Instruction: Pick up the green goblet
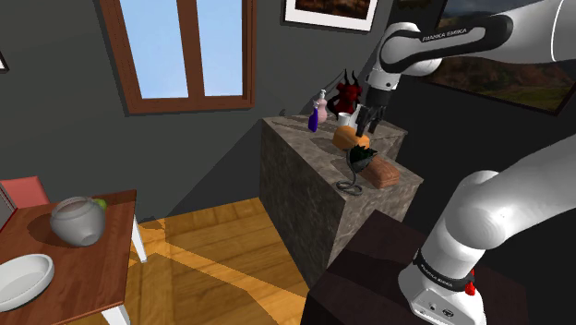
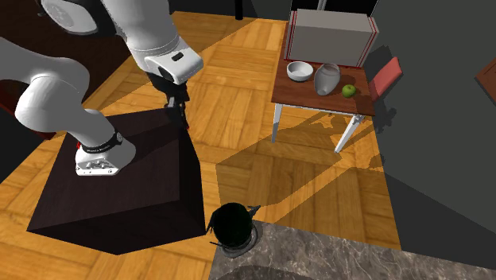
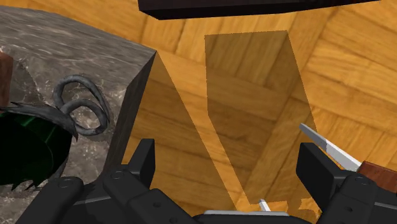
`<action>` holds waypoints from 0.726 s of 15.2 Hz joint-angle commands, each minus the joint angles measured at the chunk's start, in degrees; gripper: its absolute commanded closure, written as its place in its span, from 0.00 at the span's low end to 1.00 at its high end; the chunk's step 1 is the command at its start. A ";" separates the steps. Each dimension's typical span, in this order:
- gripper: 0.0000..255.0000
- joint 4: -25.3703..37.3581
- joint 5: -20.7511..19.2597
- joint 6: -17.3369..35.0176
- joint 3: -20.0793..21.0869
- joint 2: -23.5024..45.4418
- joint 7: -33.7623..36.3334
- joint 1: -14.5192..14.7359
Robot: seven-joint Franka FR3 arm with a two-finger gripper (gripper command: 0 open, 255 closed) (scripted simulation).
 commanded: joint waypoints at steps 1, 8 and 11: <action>0.00 -0.39 -0.29 2.89 -1.93 2.11 -2.00 -0.35; 0.00 3.18 2.61 12.69 -9.80 15.00 -11.11 0.05; 0.00 5.85 6.09 16.15 -12.94 21.57 -16.07 0.43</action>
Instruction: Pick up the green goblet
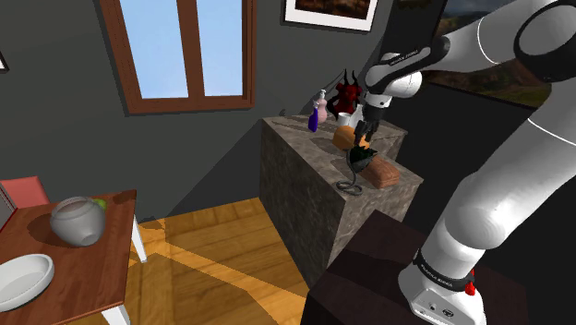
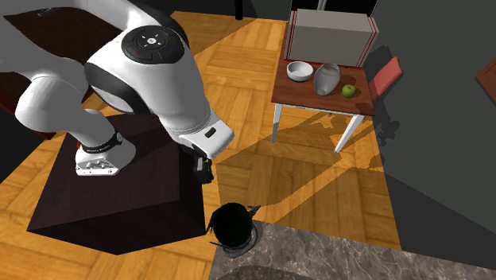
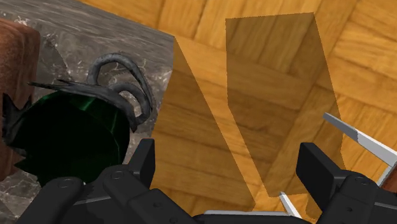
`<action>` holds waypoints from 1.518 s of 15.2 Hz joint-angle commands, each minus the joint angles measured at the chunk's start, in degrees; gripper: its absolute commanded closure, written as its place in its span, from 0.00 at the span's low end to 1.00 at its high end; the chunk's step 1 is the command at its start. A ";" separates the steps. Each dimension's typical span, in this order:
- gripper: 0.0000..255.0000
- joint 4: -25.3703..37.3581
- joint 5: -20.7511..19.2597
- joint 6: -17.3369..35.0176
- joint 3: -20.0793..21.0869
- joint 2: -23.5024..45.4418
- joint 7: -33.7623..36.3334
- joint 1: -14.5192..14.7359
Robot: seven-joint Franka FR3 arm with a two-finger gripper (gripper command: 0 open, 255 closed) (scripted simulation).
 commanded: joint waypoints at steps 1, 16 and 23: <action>0.00 1.81 2.76 2.36 -1.90 4.56 -3.51 0.21; 0.00 10.11 21.10 10.71 -2.87 26.43 -20.70 -4.15; 1.00 10.11 21.15 10.75 -2.86 26.48 -20.80 -4.22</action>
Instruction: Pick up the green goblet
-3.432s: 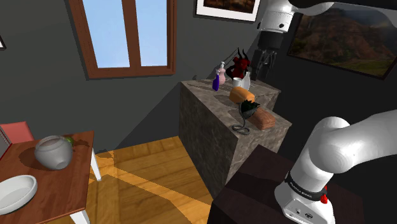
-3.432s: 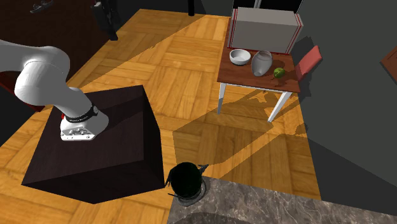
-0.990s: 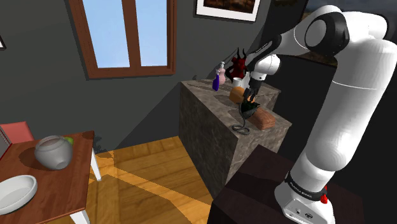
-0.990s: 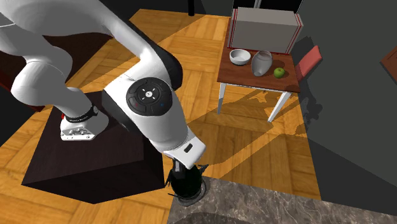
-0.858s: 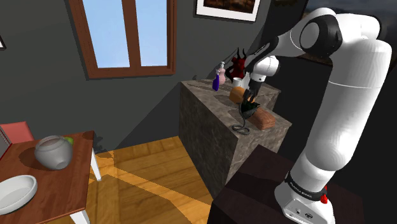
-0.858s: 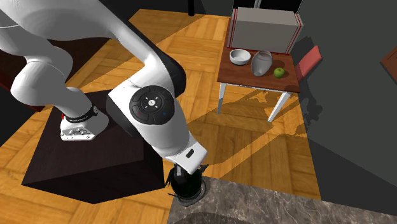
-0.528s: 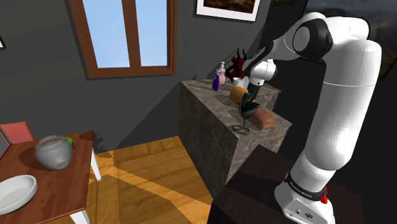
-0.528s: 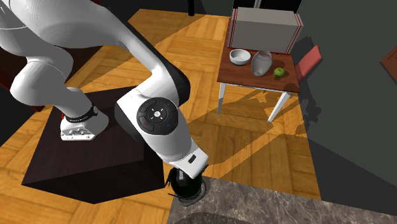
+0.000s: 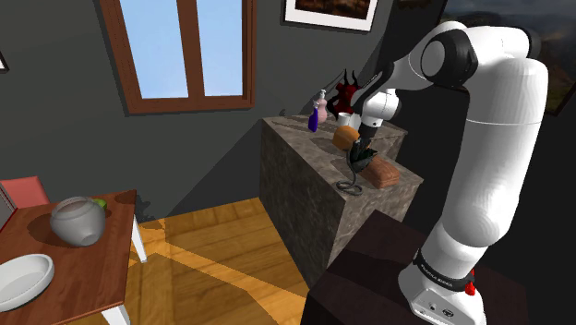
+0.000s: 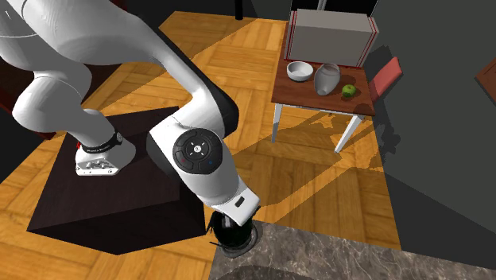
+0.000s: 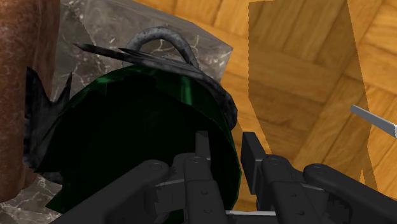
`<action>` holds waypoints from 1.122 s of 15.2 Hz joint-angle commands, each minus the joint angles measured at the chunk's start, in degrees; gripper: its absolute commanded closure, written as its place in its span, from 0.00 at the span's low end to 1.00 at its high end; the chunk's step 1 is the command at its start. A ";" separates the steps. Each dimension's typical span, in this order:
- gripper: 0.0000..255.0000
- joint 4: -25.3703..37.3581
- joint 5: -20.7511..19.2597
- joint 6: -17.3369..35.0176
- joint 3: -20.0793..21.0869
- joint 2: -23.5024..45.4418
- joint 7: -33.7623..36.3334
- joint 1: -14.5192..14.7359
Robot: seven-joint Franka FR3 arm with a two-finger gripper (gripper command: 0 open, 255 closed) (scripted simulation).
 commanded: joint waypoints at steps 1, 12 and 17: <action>1.00 -0.02 0.01 0.03 0.00 0.06 -0.01 -0.02; 1.00 1.31 -4.00 -4.15 -1.39 -3.92 3.15 1.14; 1.00 2.67 -6.48 -7.29 -2.01 -6.45 5.11 1.68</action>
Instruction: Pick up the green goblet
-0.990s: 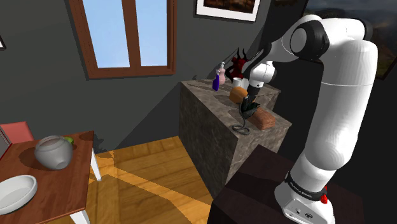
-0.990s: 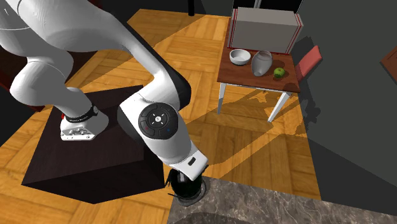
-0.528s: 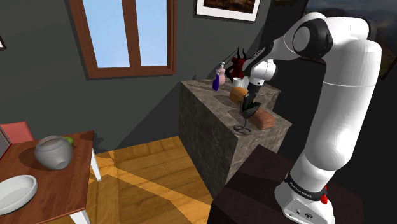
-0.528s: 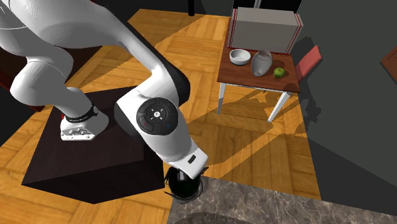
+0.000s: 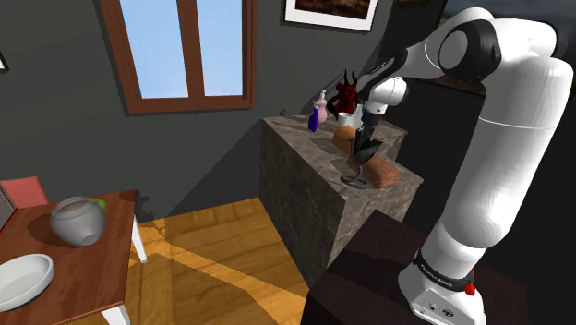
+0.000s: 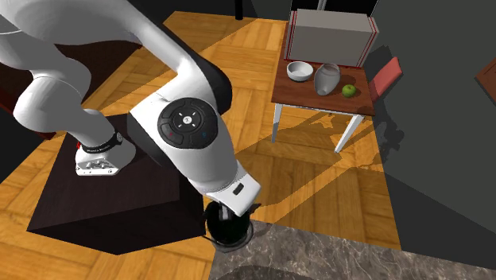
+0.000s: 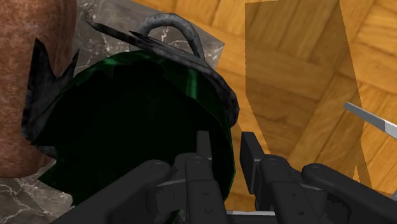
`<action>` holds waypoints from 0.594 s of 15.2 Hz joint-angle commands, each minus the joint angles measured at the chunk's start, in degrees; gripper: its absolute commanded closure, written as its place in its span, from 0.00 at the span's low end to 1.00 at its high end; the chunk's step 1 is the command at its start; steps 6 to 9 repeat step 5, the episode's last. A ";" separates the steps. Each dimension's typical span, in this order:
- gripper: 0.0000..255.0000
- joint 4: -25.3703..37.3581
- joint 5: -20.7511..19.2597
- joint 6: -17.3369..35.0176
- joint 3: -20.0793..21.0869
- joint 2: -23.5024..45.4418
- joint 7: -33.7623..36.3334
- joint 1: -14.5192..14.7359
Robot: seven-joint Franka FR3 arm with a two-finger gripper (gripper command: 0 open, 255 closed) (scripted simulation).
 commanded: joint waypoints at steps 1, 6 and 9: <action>1.00 0.75 -0.81 -1.26 -0.19 -0.79 0.64 0.13; 1.00 1.46 -1.74 -2.66 -0.36 -1.77 1.40 0.29; 1.00 1.46 -1.74 -2.66 -0.36 -1.77 1.40 0.29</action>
